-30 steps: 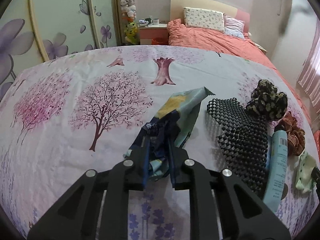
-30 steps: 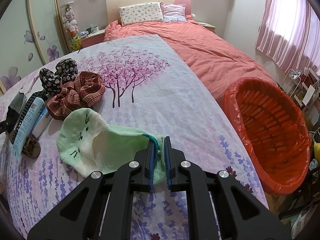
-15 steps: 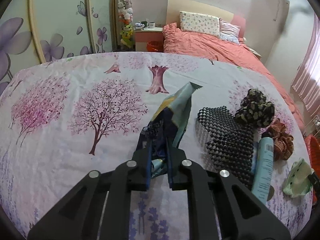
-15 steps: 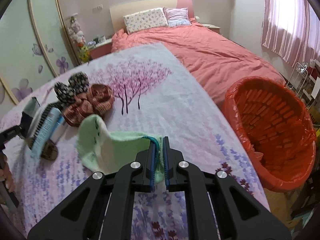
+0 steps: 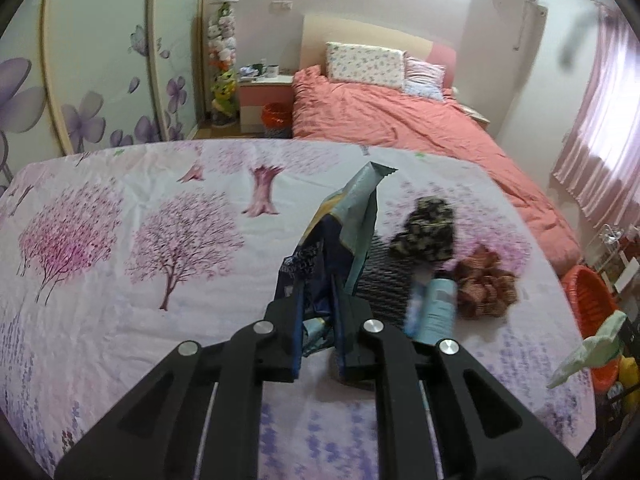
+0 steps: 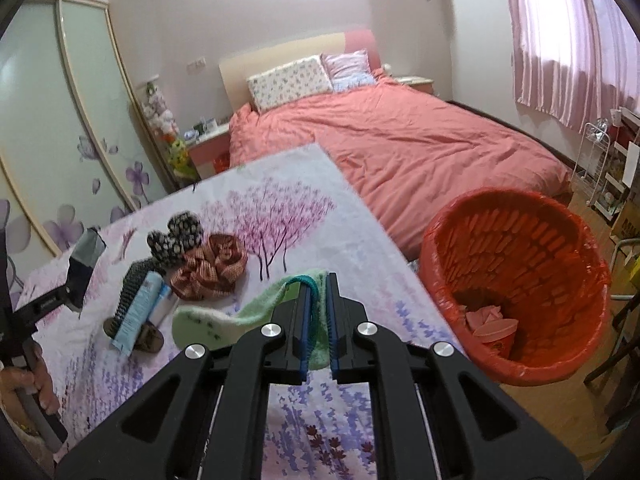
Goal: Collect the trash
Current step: 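Carry the sock packet and mint-green sock to the orange basket and open both tools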
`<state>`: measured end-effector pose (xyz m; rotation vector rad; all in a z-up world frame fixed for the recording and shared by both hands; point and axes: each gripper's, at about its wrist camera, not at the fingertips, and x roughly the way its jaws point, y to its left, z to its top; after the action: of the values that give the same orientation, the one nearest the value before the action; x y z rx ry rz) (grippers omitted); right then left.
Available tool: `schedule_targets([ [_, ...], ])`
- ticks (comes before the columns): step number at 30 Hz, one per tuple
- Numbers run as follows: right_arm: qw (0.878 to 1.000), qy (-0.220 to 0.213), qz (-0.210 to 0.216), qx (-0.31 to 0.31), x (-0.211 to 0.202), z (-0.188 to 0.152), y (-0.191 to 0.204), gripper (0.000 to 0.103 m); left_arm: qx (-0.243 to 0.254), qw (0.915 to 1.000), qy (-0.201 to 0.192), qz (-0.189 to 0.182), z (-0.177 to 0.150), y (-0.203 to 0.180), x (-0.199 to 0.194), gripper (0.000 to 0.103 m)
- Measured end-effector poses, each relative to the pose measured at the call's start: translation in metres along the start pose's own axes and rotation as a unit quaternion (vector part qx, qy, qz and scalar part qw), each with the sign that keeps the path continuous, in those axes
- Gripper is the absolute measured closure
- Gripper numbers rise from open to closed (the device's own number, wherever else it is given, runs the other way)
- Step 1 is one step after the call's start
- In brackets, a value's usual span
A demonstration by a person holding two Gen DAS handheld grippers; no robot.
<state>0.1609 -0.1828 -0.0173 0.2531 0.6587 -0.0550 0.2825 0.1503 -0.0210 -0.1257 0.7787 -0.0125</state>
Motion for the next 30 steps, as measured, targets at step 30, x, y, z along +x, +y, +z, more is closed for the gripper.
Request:
schedule_targets([
  [30,0.984,-0.09,-0.117,0.1,-0.041,0.025,-0.13,0.095,0.111,0.9716,-0.006,-0.209,-0.021,-0.221,-0.044,0.09],
])
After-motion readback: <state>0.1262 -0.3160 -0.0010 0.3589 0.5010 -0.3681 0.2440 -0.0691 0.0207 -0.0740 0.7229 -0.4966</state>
